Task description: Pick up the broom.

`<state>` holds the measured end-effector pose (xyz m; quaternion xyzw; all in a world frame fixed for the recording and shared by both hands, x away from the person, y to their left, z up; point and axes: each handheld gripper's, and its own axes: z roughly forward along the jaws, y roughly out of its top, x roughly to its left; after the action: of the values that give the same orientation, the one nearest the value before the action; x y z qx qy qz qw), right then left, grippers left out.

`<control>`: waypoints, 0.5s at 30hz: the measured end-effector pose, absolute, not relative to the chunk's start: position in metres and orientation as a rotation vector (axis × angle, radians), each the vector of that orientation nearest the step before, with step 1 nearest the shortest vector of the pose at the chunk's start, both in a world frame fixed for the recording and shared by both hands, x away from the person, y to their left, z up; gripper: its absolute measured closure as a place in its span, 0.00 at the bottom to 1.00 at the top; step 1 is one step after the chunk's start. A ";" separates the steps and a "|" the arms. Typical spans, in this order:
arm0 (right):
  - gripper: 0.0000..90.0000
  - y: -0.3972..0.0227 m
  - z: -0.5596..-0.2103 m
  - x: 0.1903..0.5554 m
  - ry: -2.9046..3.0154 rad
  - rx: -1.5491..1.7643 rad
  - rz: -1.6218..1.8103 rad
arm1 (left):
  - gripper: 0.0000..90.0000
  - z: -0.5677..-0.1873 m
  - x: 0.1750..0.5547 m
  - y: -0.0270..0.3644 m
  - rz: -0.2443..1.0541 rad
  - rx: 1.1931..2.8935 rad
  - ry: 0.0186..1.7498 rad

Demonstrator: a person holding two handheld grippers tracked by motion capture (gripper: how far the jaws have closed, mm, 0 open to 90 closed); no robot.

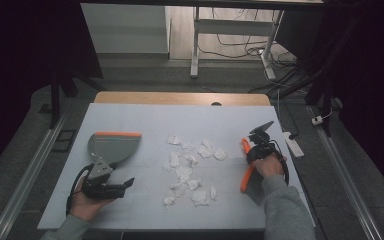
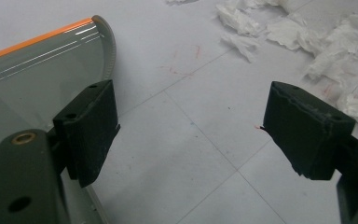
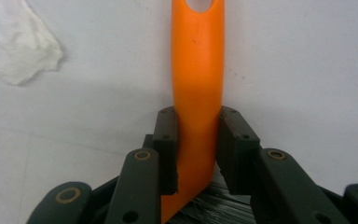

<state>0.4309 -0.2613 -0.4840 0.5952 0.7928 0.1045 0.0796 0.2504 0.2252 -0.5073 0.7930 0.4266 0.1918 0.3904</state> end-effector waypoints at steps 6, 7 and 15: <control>0.79 -0.283 -0.462 0.421 2.380 1.774 0.530 | 0.20 -0.508 0.251 0.225 0.486 2.012 1.089; 0.79 -0.283 -0.462 0.421 2.380 1.774 0.530 | 0.20 -0.508 0.251 0.225 0.487 2.012 1.089; 0.79 -0.300 -0.446 0.408 2.372 1.737 0.741 | 0.20 -0.508 0.252 0.225 0.486 2.010 1.095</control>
<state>0.4084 -0.3000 -0.4458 0.5720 0.7812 0.2441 0.0551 0.2518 0.2251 -0.5083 0.7910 0.4309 0.1912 0.3900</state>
